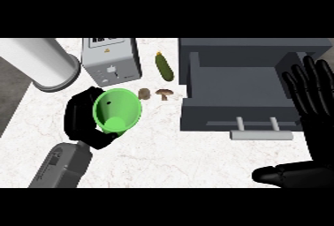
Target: Pick up the cup, place it into the drawer and close the drawer
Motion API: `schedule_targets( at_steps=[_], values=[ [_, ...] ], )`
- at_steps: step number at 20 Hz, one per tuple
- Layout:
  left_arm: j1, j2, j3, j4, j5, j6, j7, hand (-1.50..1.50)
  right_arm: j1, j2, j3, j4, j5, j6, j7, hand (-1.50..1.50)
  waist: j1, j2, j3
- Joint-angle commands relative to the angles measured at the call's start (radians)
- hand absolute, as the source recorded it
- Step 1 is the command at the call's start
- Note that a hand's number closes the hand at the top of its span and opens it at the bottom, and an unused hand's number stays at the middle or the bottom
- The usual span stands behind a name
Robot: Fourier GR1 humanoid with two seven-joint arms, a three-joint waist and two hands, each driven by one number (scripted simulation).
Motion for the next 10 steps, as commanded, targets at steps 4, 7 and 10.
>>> schedule_targets(
  at_steps=[4,7,10],
  values=[
    [-0.112,-0.064,-0.014,-0.198,-0.020,0.170,0.235,1.50,0.042,0.014,0.014,-0.004,0.008,0.013,-0.039,-1.50,-0.007,0.001,0.000],
    [-0.148,-0.048,-0.003,-0.208,-0.046,0.142,0.281,1.50,-0.005,-0.023,-0.043,0.031,-0.048,0.031,-0.014,-1.50,-0.006,0.003,-0.001],
    [-0.306,-0.102,-0.006,-0.124,-0.087,0.235,0.329,1.50,0.031,-0.034,-0.050,-0.051,-0.056,0.033,0.012,-1.50,-0.017,0.003,-0.001]
  ],
)
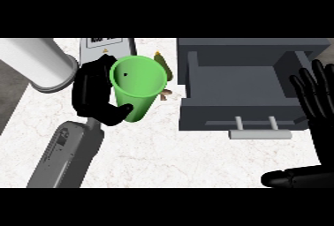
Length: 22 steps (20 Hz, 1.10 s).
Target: Pick up the cup, place it into the drawer and close the drawer
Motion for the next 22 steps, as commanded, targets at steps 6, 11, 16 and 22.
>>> schedule_targets(
  at_steps=[6,11,16,22],
  values=[
    [-0.268,-0.023,0.040,0.095,-0.086,0.074,0.151,1.50,0.000,0.042,0.071,0.011,0.087,-0.032,-0.029,-1.50,-0.004,0.002,0.000],
    [-0.358,-0.088,0.031,0.159,-0.149,0.136,0.179,1.50,-0.072,0.011,0.031,0.026,0.049,-0.039,0.030,-1.50,-0.004,0.002,0.000],
    [-0.492,-0.129,0.024,0.353,-0.159,0.157,0.145,1.50,0.001,0.040,0.051,0.074,0.065,-0.004,-0.078,-1.50,-0.013,0.005,0.000],
    [-0.602,-0.130,0.040,0.495,-0.148,0.181,0.149,1.50,-0.023,-0.018,-0.024,0.072,0.010,0.022,-0.050,-1.50,-0.014,0.005,0.000]
  ],
)
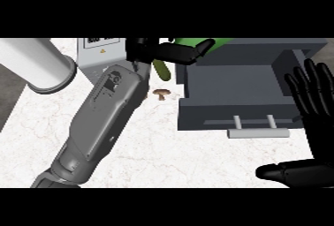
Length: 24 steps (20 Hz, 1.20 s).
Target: Pick up the cup, place it into the drawer and close the drawer
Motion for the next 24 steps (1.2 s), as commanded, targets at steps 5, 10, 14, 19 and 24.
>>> schedule_targets(
  at_steps=[5,10,14,19,24],
  values=[
    [-0.130,-0.008,-0.048,0.227,0.094,0.067,-0.064,1.50,-0.031,-0.005,-0.025,0.054,-0.015,0.011,-0.035,-1.50,-0.009,0.003,0.000],
    [-0.190,-0.008,-0.129,0.332,0.175,0.114,-0.100,1.50,-0.035,0.012,0.017,0.032,0.008,-0.004,-0.005,-1.50,-0.018,0.004,0.000],
    [-0.189,-0.008,-0.201,0.431,0.241,0.116,-0.149,1.50,-0.001,0.010,0.026,-0.026,0.009,0.001,0.005,-1.50,-0.039,0.007,0.000],
    [-0.243,-0.008,-0.289,0.498,0.283,0.124,-0.146,1.50,-0.049,0.009,0.018,0.050,-0.004,0.014,-0.023,-1.50,-0.045,0.010,0.001],
    [-0.296,-0.008,-0.350,0.555,0.329,0.139,-0.138,1.50,-0.046,0.001,0.011,0.078,-0.002,0.037,-0.066,-1.50,-0.069,0.017,0.001]
  ],
)
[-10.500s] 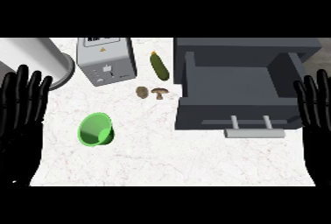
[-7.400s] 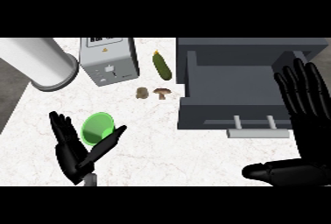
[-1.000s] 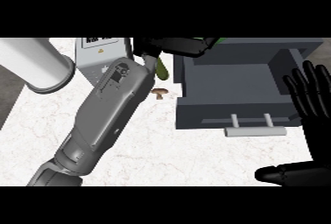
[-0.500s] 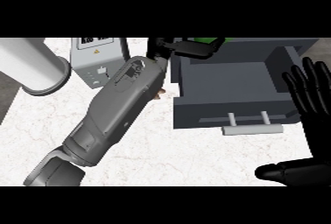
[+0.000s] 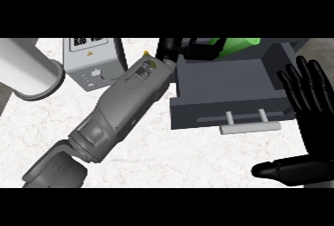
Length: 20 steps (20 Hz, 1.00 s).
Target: Pick up the cup, place it into the drawer and close the drawer
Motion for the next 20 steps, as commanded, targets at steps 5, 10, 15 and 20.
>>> schedule_targets(
  at_steps=[5,10,15,20],
  values=[
    [-0.026,0.000,-0.145,0.083,0.032,0.052,0.017,1.50,-0.040,-0.006,-0.010,0.024,-0.051,0.024,0.001,-1.50,-0.040,0.010,0.001],
    [0.003,0.000,-0.222,0.052,0.051,0.089,0.038,-1.50,-0.064,0.011,0.023,0.051,0.008,0.001,-0.010,-1.50,-0.040,0.012,0.001],
    [-0.016,0.000,-0.176,0.055,0.114,0.070,-0.030,-1.50,-0.020,-0.019,-0.029,0.018,-0.090,0.050,-0.003,-1.50,-0.038,0.010,0.000],
    [-0.029,0.000,-0.153,-0.030,0.199,0.053,-0.080,-1.50,-0.076,0.033,0.023,0.036,-0.076,0.004,0.025,-1.50,-0.003,0.003,0.000]
  ],
)
